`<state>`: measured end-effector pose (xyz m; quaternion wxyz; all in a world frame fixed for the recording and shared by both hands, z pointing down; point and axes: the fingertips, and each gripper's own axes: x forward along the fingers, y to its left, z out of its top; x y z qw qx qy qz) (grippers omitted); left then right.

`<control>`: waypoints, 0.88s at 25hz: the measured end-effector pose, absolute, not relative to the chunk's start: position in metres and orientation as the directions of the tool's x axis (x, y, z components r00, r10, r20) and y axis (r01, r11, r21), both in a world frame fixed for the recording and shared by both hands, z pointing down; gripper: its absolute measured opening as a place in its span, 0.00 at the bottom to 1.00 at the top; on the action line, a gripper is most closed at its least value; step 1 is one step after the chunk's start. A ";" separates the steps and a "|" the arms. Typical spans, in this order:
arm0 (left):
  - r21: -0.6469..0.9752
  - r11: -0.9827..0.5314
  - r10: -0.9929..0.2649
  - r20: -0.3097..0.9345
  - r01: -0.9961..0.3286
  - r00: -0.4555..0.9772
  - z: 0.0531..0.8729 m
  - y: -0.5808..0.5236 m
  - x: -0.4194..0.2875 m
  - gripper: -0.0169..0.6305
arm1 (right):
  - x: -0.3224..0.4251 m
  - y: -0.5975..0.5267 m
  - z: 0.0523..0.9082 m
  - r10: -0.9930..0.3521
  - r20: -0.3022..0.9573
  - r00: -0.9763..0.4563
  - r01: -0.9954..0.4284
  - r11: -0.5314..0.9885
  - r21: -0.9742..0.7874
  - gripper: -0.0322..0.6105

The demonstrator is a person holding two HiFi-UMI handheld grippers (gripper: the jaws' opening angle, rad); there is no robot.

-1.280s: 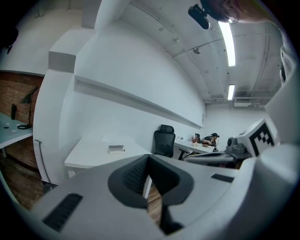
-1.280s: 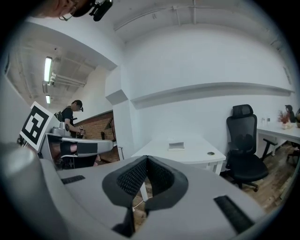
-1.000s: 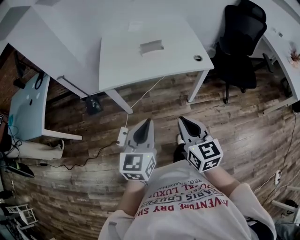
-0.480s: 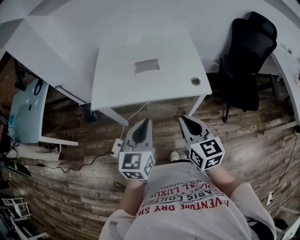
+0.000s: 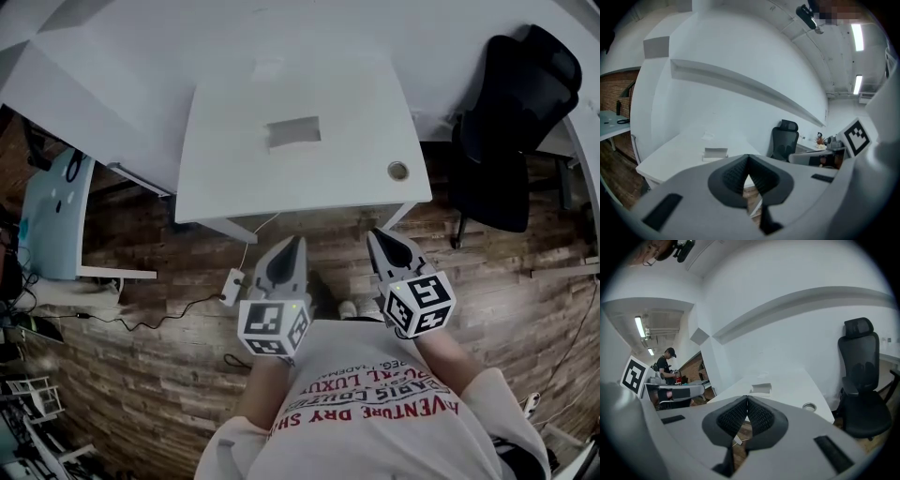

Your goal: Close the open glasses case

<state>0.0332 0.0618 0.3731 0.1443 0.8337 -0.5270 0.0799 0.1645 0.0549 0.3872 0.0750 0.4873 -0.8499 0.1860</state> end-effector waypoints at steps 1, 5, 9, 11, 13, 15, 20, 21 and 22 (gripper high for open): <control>0.160 -0.401 -0.855 0.290 -0.902 0.431 0.376 0.055 0.032 0.02 | 0.163 0.048 0.390 -0.798 0.313 -0.515 -0.855 0.455 -0.248 0.07; 0.175 -0.406 -0.846 0.300 -0.897 0.441 0.385 0.019 0.028 0.02 | 0.159 0.016 0.397 -0.796 0.327 -0.509 -0.859 0.447 -0.248 0.07; 0.188 -0.423 -0.835 0.299 -0.886 0.462 0.388 -0.032 0.021 0.02 | 0.152 -0.029 0.401 -0.799 0.344 -0.494 -0.869 0.433 -0.240 0.07; 0.193 -0.435 -0.825 0.308 -0.880 0.475 0.392 -0.060 0.016 0.02 | 0.148 -0.057 0.402 -0.803 0.354 -0.480 -0.877 0.419 -0.236 0.07; 0.199 -0.446 -0.814 0.316 -0.873 0.488 0.395 -0.088 0.006 0.02 | 0.138 -0.085 0.404 -0.805 0.366 -0.467 -0.883 0.407 -0.232 0.07; 0.200 -0.452 -0.805 0.328 -0.870 0.494 0.402 -0.114 -0.009 0.02 | 0.125 -0.111 0.408 -0.802 0.382 -0.458 -0.888 0.400 -0.227 0.07; 0.222 -0.441 -0.788 0.368 -0.869 0.494 0.423 -0.178 -0.043 0.02 | 0.098 -0.171 0.413 -0.792 0.420 -0.443 -0.897 0.385 -0.218 0.07; 0.225 -0.444 -0.781 0.378 -0.867 0.498 0.428 -0.189 -0.047 0.02 | 0.095 -0.183 0.415 -0.793 0.425 -0.438 -0.899 0.382 -0.214 0.07; 0.222 -0.448 -0.773 0.389 -0.866 0.500 0.433 -0.199 -0.051 0.02 | 0.091 -0.194 0.418 -0.793 0.429 -0.433 -0.901 0.377 -0.213 0.07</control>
